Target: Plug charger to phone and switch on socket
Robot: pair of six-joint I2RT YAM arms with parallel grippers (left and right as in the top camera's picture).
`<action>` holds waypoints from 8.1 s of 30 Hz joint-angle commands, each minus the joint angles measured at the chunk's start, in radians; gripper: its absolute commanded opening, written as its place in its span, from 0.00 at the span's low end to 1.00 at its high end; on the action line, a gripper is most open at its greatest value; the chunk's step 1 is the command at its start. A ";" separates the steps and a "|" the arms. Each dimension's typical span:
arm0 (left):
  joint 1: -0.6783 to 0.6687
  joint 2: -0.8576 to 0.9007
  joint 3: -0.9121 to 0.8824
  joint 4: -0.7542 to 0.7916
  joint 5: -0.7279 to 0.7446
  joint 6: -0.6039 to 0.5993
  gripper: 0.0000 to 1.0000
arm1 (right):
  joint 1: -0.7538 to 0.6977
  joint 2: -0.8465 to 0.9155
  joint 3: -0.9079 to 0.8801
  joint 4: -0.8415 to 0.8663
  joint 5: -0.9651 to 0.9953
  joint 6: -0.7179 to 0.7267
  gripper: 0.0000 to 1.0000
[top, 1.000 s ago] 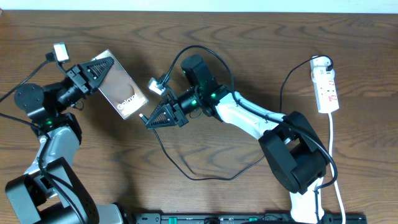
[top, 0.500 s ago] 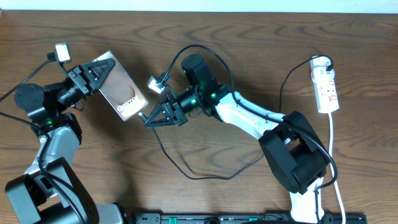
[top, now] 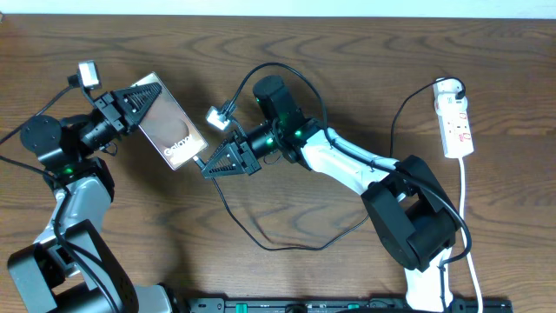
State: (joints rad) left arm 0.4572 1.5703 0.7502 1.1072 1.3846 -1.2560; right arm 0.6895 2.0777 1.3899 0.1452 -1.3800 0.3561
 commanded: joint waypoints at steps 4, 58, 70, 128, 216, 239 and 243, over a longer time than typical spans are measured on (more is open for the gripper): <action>0.002 -0.015 0.013 0.008 0.006 0.014 0.07 | 0.005 -0.001 0.012 0.002 0.001 0.006 0.01; -0.039 -0.015 0.013 0.009 0.000 0.033 0.08 | -0.003 -0.001 0.012 0.029 -0.010 0.056 0.01; -0.039 -0.015 0.013 0.009 0.014 0.041 0.07 | -0.025 -0.001 0.012 0.031 -0.010 0.059 0.01; -0.038 -0.015 0.013 0.008 -0.032 0.047 0.08 | -0.041 -0.001 0.012 0.142 0.028 0.209 0.01; -0.013 -0.015 0.013 0.009 -0.001 -0.031 0.07 | -0.028 -0.001 0.012 0.151 0.042 0.235 0.01; -0.071 -0.015 0.013 0.009 -0.008 0.003 0.08 | -0.019 -0.001 0.012 0.151 0.039 0.242 0.01; -0.071 -0.015 0.013 0.009 0.048 0.035 0.07 | -0.024 -0.001 0.012 0.150 0.028 0.242 0.01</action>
State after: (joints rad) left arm 0.4019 1.5703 0.7506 1.1076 1.2896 -1.2667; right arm 0.6708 2.0796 1.3865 0.2840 -1.3960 0.5922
